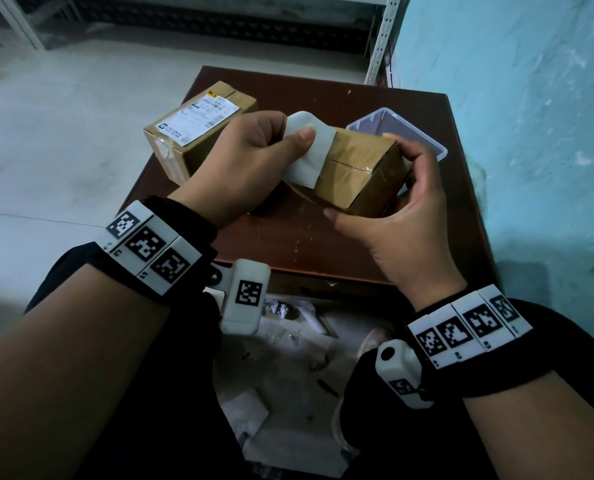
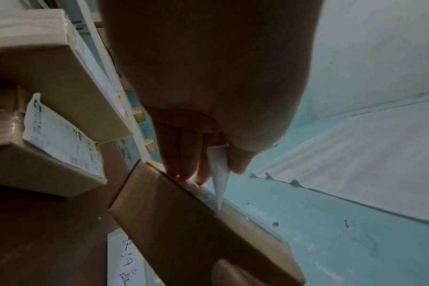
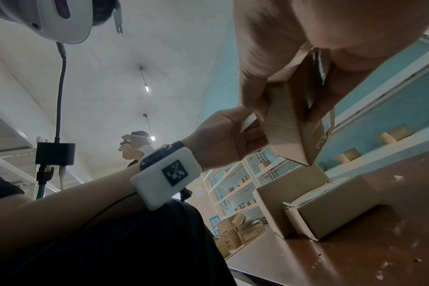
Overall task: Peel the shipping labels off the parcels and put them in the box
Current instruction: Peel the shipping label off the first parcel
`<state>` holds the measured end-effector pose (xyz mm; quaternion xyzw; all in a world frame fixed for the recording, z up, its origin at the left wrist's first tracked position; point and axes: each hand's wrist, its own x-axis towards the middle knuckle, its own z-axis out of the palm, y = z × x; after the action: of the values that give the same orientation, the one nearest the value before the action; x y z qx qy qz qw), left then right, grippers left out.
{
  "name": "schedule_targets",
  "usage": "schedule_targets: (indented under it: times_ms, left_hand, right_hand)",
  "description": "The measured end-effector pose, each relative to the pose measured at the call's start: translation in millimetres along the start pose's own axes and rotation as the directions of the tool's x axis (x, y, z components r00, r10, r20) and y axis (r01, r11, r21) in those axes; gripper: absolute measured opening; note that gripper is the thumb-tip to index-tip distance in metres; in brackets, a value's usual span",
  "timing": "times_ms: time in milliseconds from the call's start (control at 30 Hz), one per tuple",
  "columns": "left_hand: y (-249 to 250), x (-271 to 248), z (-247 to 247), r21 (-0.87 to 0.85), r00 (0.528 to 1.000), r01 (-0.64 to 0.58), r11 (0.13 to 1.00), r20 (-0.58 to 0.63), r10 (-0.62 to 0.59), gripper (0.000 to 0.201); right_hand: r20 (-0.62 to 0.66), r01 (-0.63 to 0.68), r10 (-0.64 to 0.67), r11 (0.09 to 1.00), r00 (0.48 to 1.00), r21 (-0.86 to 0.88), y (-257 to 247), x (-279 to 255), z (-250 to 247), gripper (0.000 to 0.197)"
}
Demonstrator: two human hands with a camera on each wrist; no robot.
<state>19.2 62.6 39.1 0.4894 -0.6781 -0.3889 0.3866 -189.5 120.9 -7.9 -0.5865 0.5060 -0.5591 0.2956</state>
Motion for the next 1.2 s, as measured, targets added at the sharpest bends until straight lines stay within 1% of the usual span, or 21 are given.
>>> schedule_targets:
  times_ms: [33, 133, 167, 267, 467, 600, 733, 833, 900, 967, 1067, 1133, 1200]
  left_hand:
    - [1, -1, 0, 0.003, 1.000, 0.000, 1.000, 0.000, 0.000, 0.046]
    - [1, -1, -1, 0.014, 1.000, 0.011, 1.000, 0.003, -0.011, 0.034]
    - [0, -1, -2, 0.008, 1.000, 0.014, 1.000, 0.003, -0.014, 0.033]
    - [-1, -3, -4, -0.025, 1.000, 0.022, 0.999, 0.002, -0.022, 0.040]
    - [-3, -5, -5, -0.063, 1.000, -0.011, 0.998, 0.002, 0.011, 0.051]
    - [-5, -6, -6, -0.107, 1.000, 0.003, 0.994, 0.007, -0.003, 0.049]
    - [-5, -6, -9, -0.124, 1.000, 0.026, 0.992, 0.014, -0.024, 0.052]
    - [-7, -4, -14, -0.167, 0.998, 0.051, 0.985, -0.019, -0.055, 0.041]
    - [-7, -2, -16, -0.235, 0.995, 0.079, 0.969, -0.034, -0.090, 0.029]
    - [-6, -1, -19, -0.300, 0.992, 0.109, 0.948, -0.033, -0.125, 0.022]
    - [-6, 1, -23, -0.371, 0.989, 0.136, 0.919, -0.004, -0.148, 0.022]
    - [-7, 1, -22, -0.355, 0.988, 0.148, 0.923, 0.016, -0.153, 0.024]
    - [-10, -1, -18, -0.316, 0.990, 0.135, 0.939, 0.014, -0.138, 0.025]
  right_hand:
    - [-0.002, 0.005, -0.005, 1.000, 1.000, -0.006, 0, 0, 0, 0.090]
    - [-0.007, 0.012, -0.012, 1.000, 1.000, -0.015, 2, 2, 0, 0.090]
    - [-0.005, 0.014, -0.014, 1.000, 1.000, -0.022, 2, 2, 0, 0.090]
    - [0.008, 0.021, -0.020, 0.999, 1.000, -0.039, 4, 3, -1, 0.091]
    - [0.037, 0.022, -0.021, 1.000, 0.999, -0.020, 3, 4, -4, 0.091]
    - [0.069, 0.015, -0.015, 1.000, 0.998, -0.006, 3, 5, -4, 0.090]
    - [0.076, 0.000, -0.001, 1.000, 0.997, 0.014, 4, 6, -6, 0.089]
    - [0.093, -0.012, 0.010, 1.000, 0.996, 0.022, 3, 7, -8, 0.090]
    - [0.095, -0.023, 0.021, 0.999, 0.995, 0.022, 2, 9, -9, 0.091]
    - [0.096, -0.041, 0.038, 0.998, 0.995, 0.038, 0, 9, -10, 0.091]
    - [0.080, -0.034, 0.032, 0.999, 0.996, 0.028, 0, 9, -8, 0.091]
    - [0.068, -0.019, 0.021, 0.999, 0.998, -0.026, 3, 5, -3, 0.093]
    - [0.063, -0.049, 0.051, 0.998, 0.997, -0.037, 5, 0, 2, 0.095]
